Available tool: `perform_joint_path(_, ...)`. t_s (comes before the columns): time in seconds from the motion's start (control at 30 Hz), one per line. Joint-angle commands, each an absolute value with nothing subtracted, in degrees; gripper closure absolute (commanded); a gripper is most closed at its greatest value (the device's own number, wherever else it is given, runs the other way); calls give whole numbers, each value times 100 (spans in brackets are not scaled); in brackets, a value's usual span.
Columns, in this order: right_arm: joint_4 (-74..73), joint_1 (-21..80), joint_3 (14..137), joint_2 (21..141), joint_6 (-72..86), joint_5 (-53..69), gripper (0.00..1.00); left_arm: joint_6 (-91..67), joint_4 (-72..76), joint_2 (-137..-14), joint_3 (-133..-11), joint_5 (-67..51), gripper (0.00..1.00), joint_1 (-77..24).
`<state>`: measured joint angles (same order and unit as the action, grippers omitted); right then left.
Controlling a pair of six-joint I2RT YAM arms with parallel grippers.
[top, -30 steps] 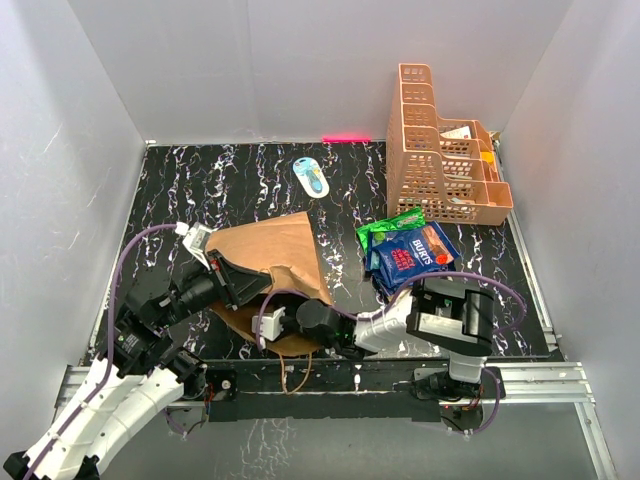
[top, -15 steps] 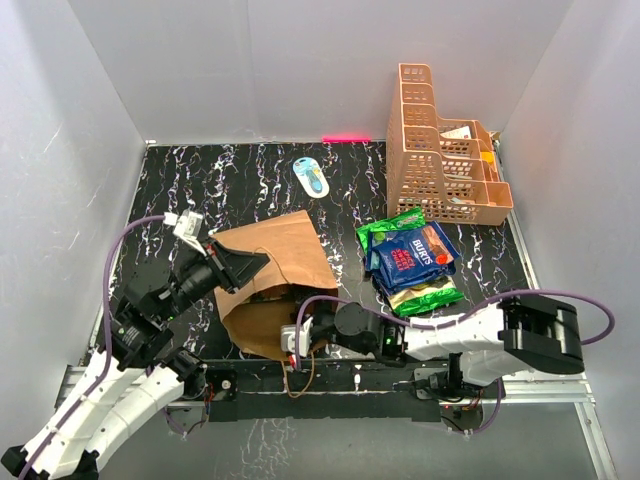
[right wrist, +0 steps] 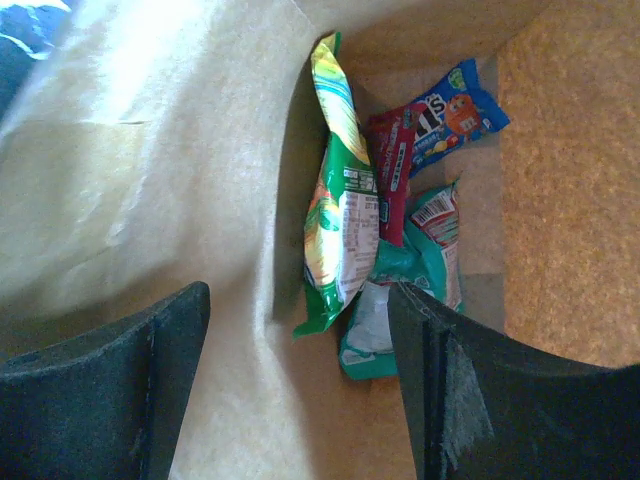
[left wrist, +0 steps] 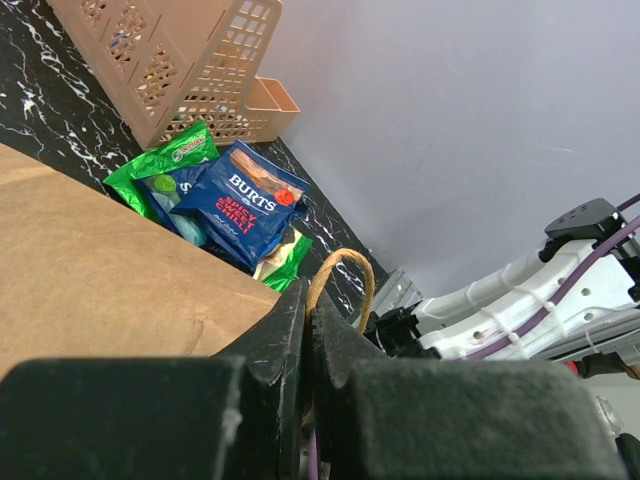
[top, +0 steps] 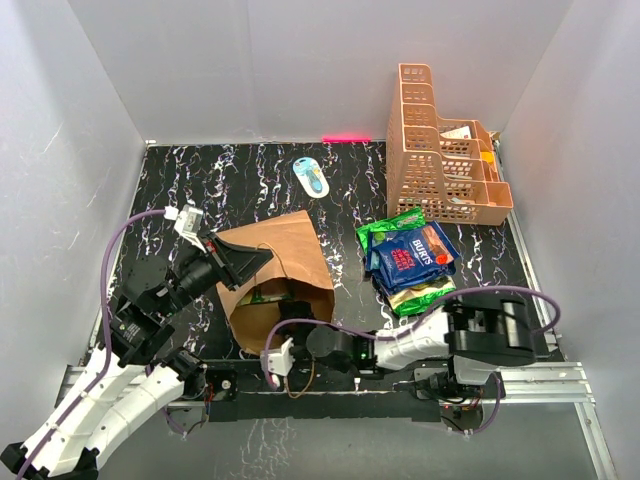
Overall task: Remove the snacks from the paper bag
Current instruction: Take out the snack from the paper bag.
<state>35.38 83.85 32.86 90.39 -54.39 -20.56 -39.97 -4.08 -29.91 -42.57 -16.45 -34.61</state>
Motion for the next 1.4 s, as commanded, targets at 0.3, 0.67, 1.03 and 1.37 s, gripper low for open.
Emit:
perform_joint_path(0.3, 4056, 7638, 4421, 9961, -5749, -1845, 26, -3784, -387, -2892, -4586, -1920, 100, -3455)
perform_joint_path(0.67, 4301, 7307, 5044, 10891, -5629, -2145, 26, -3736, -400, -2875, -4626, -1979, 100, -3455)
perform_joint_path(1.03, 4753, 7087, 4992, 11067, -5562, -1704, 65, -3678, -664, -2708, -4655, -1808, 100, -3455)
perform_joint_path(1.37, 4136, 7111, 4783, 10264, -5290, -1143, 92, -3519, -942, -2709, -4734, -1576, 100, -3459)
